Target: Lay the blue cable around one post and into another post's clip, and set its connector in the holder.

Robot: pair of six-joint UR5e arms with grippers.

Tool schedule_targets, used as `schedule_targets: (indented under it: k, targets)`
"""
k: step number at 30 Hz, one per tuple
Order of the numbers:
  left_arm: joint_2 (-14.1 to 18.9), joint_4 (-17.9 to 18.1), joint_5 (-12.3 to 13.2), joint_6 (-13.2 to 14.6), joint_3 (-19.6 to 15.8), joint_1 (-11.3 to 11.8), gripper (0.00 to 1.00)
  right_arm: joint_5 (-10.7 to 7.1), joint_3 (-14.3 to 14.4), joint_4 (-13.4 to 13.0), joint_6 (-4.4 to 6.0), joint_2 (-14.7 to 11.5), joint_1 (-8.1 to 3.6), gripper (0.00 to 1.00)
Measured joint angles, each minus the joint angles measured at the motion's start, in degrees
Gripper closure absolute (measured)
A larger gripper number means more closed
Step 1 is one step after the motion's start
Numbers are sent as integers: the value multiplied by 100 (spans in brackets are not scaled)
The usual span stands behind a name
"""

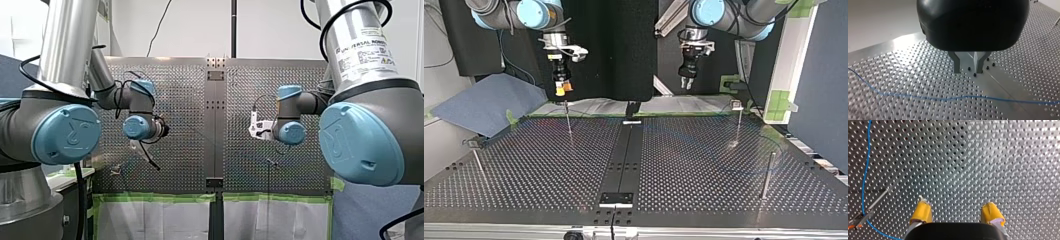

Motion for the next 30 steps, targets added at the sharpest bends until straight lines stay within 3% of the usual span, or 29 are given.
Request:
schedule_targets:
  k: [6, 21, 30]
  targets:
    - [-71, 112, -305, 305, -8, -306, 0, 218, 1, -73, -51, 0, 257, 0]
    - [-744, 351, -1090, 1090, -15, -1090, 0, 999, 2, -138, 64, 1, 1041, 0]
    - [-554, 679, -1594, 1593, 17, -1594, 0, 1438, 152, -160, 131, 6, 1480, 0]
